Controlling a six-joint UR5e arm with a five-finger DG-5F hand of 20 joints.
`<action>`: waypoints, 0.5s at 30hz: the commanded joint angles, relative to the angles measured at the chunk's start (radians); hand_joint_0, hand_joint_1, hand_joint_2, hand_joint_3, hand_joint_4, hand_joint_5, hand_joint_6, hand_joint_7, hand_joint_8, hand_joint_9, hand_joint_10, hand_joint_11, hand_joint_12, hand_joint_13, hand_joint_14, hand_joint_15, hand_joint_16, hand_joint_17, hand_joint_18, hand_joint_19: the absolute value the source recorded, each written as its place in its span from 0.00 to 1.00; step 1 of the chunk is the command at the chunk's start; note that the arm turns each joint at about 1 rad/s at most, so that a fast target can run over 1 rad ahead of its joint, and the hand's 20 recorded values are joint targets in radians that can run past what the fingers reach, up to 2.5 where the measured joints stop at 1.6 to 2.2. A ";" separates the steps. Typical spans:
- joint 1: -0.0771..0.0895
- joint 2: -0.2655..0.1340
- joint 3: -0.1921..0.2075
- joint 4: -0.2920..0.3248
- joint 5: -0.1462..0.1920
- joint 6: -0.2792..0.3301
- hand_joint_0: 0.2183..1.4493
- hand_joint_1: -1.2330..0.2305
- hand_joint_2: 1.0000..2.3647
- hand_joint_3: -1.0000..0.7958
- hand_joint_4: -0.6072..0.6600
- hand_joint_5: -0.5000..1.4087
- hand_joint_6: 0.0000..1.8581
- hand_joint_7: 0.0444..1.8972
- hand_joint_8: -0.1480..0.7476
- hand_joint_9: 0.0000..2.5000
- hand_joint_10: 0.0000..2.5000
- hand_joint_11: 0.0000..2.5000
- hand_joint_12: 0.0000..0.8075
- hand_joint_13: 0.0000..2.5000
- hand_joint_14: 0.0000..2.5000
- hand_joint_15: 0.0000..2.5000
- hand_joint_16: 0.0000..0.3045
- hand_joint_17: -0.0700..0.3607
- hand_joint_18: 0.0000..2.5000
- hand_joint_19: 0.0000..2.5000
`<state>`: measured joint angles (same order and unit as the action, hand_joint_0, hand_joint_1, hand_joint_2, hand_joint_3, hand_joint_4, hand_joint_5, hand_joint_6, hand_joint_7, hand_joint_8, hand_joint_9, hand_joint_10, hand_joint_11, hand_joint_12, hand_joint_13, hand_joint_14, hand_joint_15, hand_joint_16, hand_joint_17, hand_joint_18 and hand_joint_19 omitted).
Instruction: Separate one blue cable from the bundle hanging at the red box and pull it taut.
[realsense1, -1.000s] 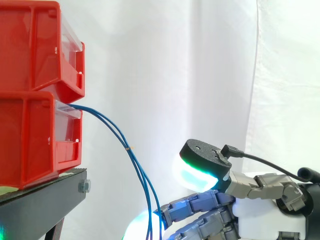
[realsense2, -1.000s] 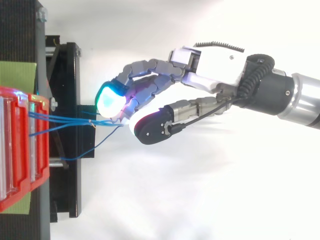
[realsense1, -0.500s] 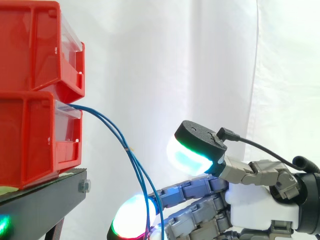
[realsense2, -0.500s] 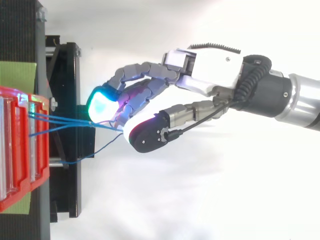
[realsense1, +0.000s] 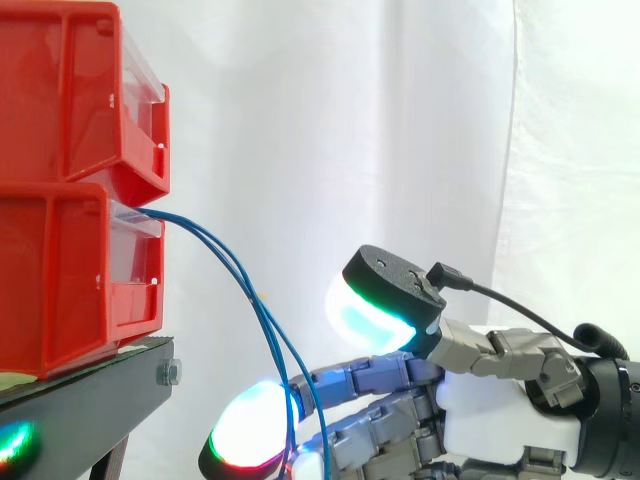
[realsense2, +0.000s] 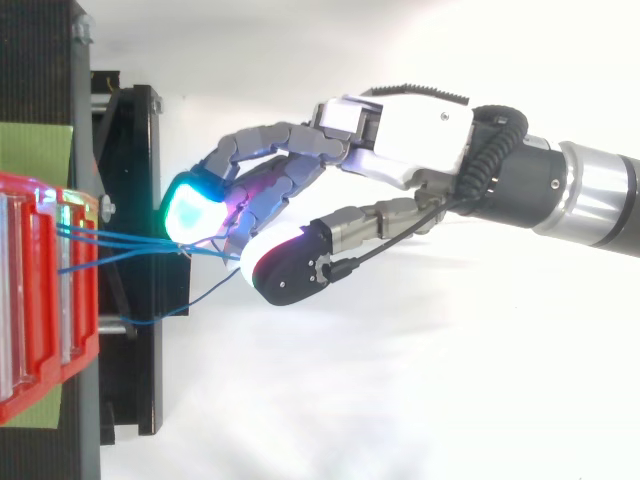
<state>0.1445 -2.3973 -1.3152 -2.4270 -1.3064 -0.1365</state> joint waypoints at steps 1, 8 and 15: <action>0.000 0.000 0.001 0.022 -0.002 -0.017 0.30 0.44 0.00 0.29 0.73 0.18 0.27 0.46 0.55 0.36 0.00 0.20 0.37 0.34 0.01 0.17 0.09 0.31 0.22 0.13; 0.000 0.000 0.008 0.029 -0.014 -0.021 0.32 0.40 0.00 0.30 0.71 0.18 0.27 0.50 0.55 0.38 0.01 0.23 0.37 0.35 0.01 0.17 0.09 0.30 0.23 0.13; 0.004 0.000 0.017 0.029 -0.024 -0.029 0.34 0.39 0.01 0.34 0.70 0.19 0.27 0.55 0.55 0.41 0.01 0.28 0.37 0.36 0.01 0.19 0.09 0.30 0.23 0.14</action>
<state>0.1470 -2.3976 -1.3024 -2.3976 -1.3264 -0.1617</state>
